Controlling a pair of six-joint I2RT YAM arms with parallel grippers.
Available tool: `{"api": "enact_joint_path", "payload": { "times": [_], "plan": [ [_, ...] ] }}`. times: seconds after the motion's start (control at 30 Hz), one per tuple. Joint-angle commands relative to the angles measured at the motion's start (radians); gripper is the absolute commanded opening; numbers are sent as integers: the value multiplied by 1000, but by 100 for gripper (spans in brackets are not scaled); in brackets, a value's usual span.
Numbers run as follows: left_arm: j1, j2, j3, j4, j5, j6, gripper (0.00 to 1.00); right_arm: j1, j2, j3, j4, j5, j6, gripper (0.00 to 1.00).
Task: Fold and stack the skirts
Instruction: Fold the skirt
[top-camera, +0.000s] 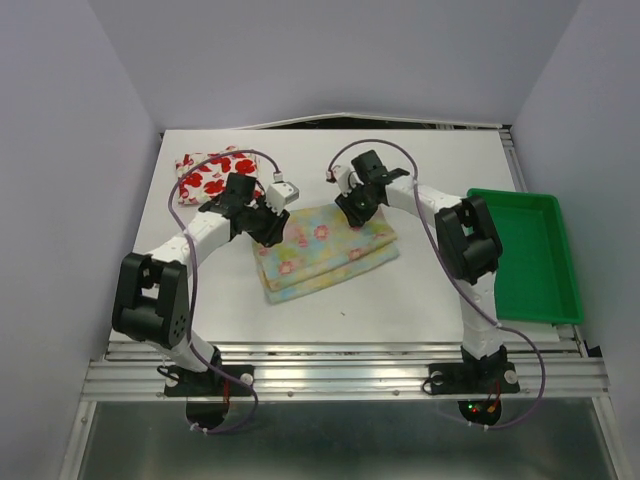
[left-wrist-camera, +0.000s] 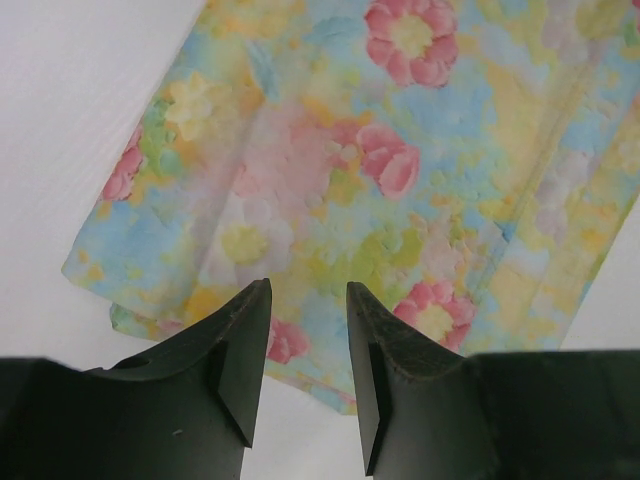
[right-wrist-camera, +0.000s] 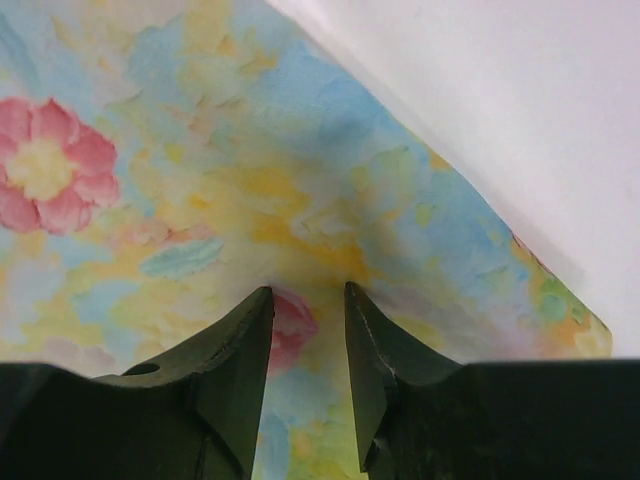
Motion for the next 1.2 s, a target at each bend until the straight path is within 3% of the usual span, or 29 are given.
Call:
{"api": "enact_joint_path", "payload": {
  "times": [0.0,0.17,0.27,0.4,0.5,0.7,0.87,1.17],
  "plan": [
    [-37,-104,-32,37,-13,-8,47,-9,44,149,52,-4,1,41],
    [-127,-219,-69,139,-108,-53,50,-37,-150,166,67,-52,223,48],
    [-227,-251,-79,228,-218,-121,52,-106,-276,48,113,-82,416,50],
    [-350,-186,-57,331,-332,-167,51,-253,-465,-230,147,-116,651,49],
    [-405,-83,-3,339,-371,-192,50,-287,-524,-358,147,-105,702,49],
    [-477,104,158,310,-364,-153,50,-307,-504,-584,233,-93,785,45],
    [-514,201,261,273,-291,-127,51,-330,-398,-598,316,-179,820,44],
    [-530,314,342,244,-234,-97,53,-330,-369,-632,372,-217,834,41]
  ]
}}
